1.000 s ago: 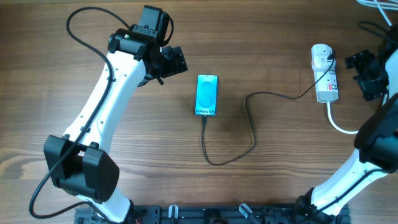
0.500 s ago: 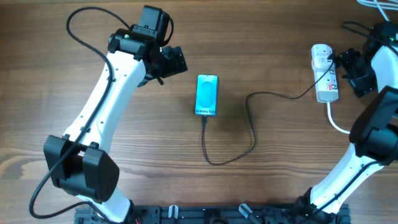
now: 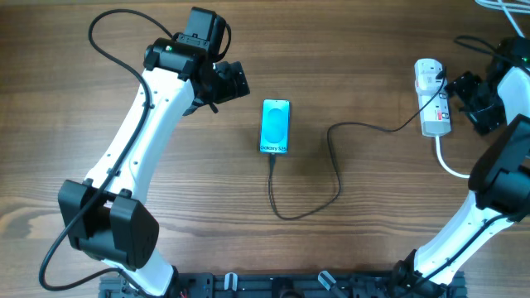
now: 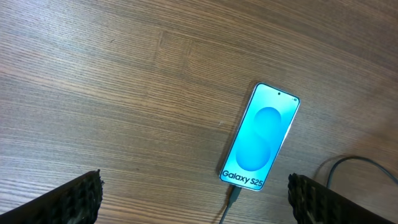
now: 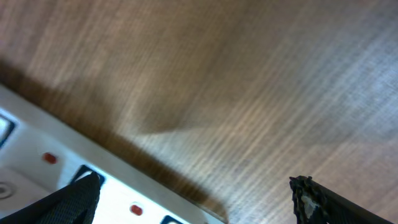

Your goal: Plug charger to phone and switch on socket

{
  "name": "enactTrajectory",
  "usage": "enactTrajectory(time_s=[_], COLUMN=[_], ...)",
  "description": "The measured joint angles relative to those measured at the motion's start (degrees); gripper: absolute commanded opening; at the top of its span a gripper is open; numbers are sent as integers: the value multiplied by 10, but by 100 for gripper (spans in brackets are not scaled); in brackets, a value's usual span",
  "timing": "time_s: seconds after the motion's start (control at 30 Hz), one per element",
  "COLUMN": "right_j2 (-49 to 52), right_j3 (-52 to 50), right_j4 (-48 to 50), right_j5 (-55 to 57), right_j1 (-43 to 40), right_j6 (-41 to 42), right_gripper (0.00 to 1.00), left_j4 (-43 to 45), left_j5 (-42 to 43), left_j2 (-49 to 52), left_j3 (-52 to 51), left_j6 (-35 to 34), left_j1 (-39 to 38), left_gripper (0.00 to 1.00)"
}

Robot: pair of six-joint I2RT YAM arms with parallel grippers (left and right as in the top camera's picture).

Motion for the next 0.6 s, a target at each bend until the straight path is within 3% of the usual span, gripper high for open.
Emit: enactTrajectory(time_s=[0.6], right_j2=[0], right_j3=[-2], right_j4=[6], right_j5=[-17], right_j1=[0], right_j6=[-21], right_gripper=[100], left_j4=[0], left_j5=[0], left_j2=[0], left_j3=[0], left_j6=[0], left_j1=[0], left_gripper=[100])
